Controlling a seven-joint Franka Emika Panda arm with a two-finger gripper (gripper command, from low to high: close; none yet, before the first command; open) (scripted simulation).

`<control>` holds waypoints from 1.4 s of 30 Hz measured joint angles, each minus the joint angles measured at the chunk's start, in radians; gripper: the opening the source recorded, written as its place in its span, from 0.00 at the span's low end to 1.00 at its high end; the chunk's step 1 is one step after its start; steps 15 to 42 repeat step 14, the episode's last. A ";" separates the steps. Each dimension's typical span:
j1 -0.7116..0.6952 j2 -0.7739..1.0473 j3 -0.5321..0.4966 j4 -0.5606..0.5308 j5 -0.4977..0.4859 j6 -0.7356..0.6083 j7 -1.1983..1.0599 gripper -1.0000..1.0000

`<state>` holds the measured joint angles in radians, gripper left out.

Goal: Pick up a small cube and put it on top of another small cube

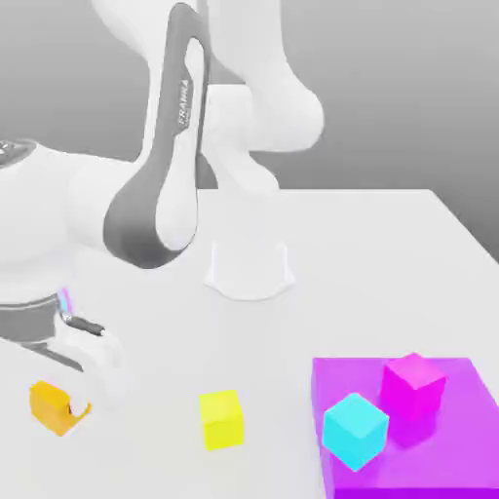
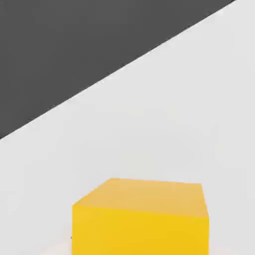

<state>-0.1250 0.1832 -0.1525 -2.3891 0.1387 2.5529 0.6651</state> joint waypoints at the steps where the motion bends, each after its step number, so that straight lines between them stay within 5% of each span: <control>1: 0.024 -0.019 0.025 -0.004 -0.014 -0.013 -0.022 0.00; 7: 0.251 -0.132 0.175 -0.027 -0.098 -0.092 -0.169 0.00; 10: 0.312 -0.077 0.207 -0.035 -0.140 -0.024 -0.228 0.00; 11: 0.313 -0.053 0.207 -0.039 -0.146 0.004 -0.231 1.00; 42: 0.313 -0.053 0.207 -0.039 -0.146 0.004 -0.231 1.00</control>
